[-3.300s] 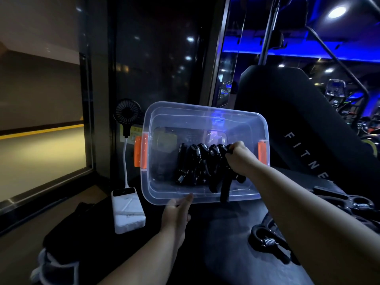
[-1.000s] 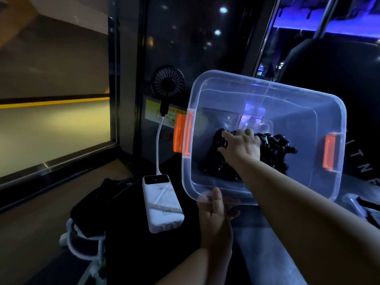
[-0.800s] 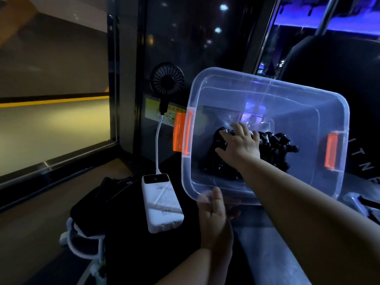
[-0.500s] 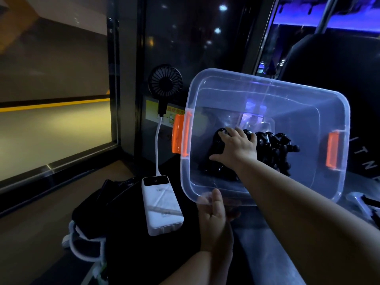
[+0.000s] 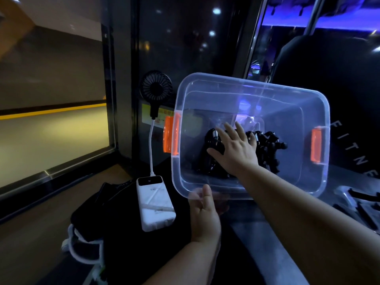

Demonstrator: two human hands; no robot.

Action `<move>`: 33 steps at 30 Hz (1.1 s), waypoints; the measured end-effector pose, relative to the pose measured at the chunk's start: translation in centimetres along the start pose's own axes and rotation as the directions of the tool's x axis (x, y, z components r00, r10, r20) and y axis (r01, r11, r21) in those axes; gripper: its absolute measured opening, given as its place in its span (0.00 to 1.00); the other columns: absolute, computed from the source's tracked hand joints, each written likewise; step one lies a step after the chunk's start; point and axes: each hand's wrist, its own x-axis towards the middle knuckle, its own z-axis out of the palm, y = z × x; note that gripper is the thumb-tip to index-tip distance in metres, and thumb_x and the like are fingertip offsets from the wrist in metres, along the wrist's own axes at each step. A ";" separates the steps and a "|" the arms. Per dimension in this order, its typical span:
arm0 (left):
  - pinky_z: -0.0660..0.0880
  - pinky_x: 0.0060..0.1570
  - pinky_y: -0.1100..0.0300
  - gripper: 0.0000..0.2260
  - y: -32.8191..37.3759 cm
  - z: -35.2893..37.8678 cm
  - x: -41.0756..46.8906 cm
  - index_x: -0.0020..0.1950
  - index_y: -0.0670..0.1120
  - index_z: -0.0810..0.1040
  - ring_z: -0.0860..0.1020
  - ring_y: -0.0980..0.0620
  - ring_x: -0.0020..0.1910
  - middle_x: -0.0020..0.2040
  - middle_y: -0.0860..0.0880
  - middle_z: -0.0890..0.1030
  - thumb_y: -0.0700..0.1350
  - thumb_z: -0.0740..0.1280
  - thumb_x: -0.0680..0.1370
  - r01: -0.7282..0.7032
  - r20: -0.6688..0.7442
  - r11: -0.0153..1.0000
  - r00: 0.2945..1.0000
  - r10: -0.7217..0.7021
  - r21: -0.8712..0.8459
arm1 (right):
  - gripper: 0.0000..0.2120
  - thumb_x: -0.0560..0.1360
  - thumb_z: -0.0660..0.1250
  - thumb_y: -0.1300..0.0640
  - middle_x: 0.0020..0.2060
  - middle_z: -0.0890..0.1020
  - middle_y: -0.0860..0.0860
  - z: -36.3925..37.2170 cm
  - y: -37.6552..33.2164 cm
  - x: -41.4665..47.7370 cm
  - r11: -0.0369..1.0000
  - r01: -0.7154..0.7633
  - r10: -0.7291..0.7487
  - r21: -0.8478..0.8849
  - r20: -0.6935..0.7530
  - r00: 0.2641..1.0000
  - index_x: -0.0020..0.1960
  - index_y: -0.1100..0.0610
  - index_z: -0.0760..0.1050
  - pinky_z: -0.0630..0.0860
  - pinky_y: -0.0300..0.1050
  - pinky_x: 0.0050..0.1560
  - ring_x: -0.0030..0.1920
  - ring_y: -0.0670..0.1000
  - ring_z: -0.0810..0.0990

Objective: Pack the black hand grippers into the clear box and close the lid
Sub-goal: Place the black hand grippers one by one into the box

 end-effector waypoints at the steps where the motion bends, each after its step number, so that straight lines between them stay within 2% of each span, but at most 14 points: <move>1: 0.79 0.41 0.52 0.09 0.0 0.0 0.0 0.51 0.44 0.70 0.81 0.42 0.45 0.46 0.39 0.81 0.50 0.59 0.81 -0.004 -0.010 1.000 1.000 0.004 0.010 | 0.35 0.72 0.54 0.29 0.77 0.54 0.44 -0.3 0.2 -0.7 1.000 -0.006 0.006 0.023 -0.008 1.000 0.76 0.42 0.56 0.43 0.61 0.73 0.77 0.49 0.42; 3: 0.78 0.41 0.51 0.09 0.0 0.1 -0.1 0.50 0.45 0.70 0.82 0.43 0.43 0.43 0.41 0.82 0.50 0.59 0.81 -0.009 -0.020 1.000 1.000 0.009 0.002 | 0.34 0.73 0.54 0.30 0.77 0.56 0.44 -0.9 0.9 -2.2 0.998 -0.021 0.023 0.051 -0.024 0.999 0.75 0.43 0.57 0.45 0.60 0.74 0.77 0.49 0.44; 6: 0.77 0.35 0.57 0.09 0.2 0.2 -0.2 0.50 0.46 0.69 0.83 0.48 0.39 0.36 0.46 0.83 0.51 0.58 0.81 -0.009 -0.002 1.000 1.000 0.009 -0.011 | 0.33 0.74 0.53 0.32 0.76 0.58 0.44 -1.2 2.0 -4.6 0.994 -0.060 0.063 0.086 -0.035 0.997 0.75 0.45 0.60 0.47 0.58 0.74 0.77 0.48 0.45; 9: 0.76 0.35 0.58 0.10 0.0 0.2 -0.2 0.51 0.45 0.68 0.84 0.46 0.41 0.38 0.44 0.83 0.52 0.57 0.81 -0.001 -0.008 1.000 1.000 0.002 0.005 | 0.31 0.75 0.53 0.33 0.76 0.60 0.43 -1.3 3.0 -6.7 0.990 -0.093 0.098 0.109 -0.037 0.995 0.74 0.46 0.62 0.48 0.58 0.74 0.77 0.47 0.46; 14: 0.76 0.31 0.62 0.09 0.3 0.2 -0.4 0.48 0.47 0.67 0.84 0.49 0.39 0.32 0.49 0.83 0.51 0.56 0.82 -0.028 0.003 1.000 1.000 0.028 -0.005 | 0.32 0.74 0.52 0.32 0.76 0.59 0.43 -1.4 4.2 -9.6 0.985 -0.146 0.142 0.094 0.047 0.989 0.75 0.45 0.60 0.47 0.58 0.74 0.77 0.47 0.46; 20: 0.76 0.30 0.63 0.11 0.4 0.3 -0.5 0.47 0.44 0.67 0.84 0.48 0.38 0.31 0.49 0.82 0.51 0.57 0.82 -0.019 -0.020 1.000 1.000 0.019 0.001 | 0.33 0.75 0.49 0.31 0.76 0.58 0.43 -2.4 6.4 -12.1 0.972 -0.224 0.209 0.069 0.179 0.961 0.75 0.45 0.59 0.47 0.60 0.74 0.77 0.47 0.46; 26: 0.76 0.30 0.63 0.11 0.4 0.3 -0.4 0.47 0.44 0.67 0.83 0.50 0.36 0.35 0.45 0.81 0.51 0.57 0.82 -0.031 -0.033 0.999 0.999 0.031 0.019 | 0.31 0.76 0.50 0.33 0.75 0.61 0.44 -4.4 9.9 -15.5 0.955 -0.292 0.280 0.043 0.184 0.942 0.75 0.46 0.58 0.48 0.59 0.74 0.77 0.48 0.49; 31: 0.77 0.30 0.62 0.09 0.4 0.4 -0.4 0.47 0.46 0.66 0.83 0.51 0.36 0.36 0.45 0.81 0.51 0.57 0.82 -0.031 -0.042 0.999 0.999 0.032 0.021 | 0.28 0.76 0.54 0.35 0.72 0.67 0.49 -5.7 13.3 -19.1 0.906 -0.421 0.422 -0.046 0.180 0.888 0.73 0.46 0.61 0.55 0.57 0.71 0.74 0.52 0.58; 33: 0.77 0.31 0.62 0.09 0.3 0.4 -0.4 0.47 0.47 0.66 0.83 0.51 0.36 0.36 0.46 0.81 0.52 0.57 0.82 -0.032 -0.044 0.999 0.998 0.033 0.030 | 0.29 0.75 0.53 0.34 0.71 0.67 0.49 -6.1 14.5 -20.2 0.883 -0.462 0.469 -0.084 0.180 0.865 0.73 0.45 0.61 0.55 0.59 0.71 0.73 0.53 0.59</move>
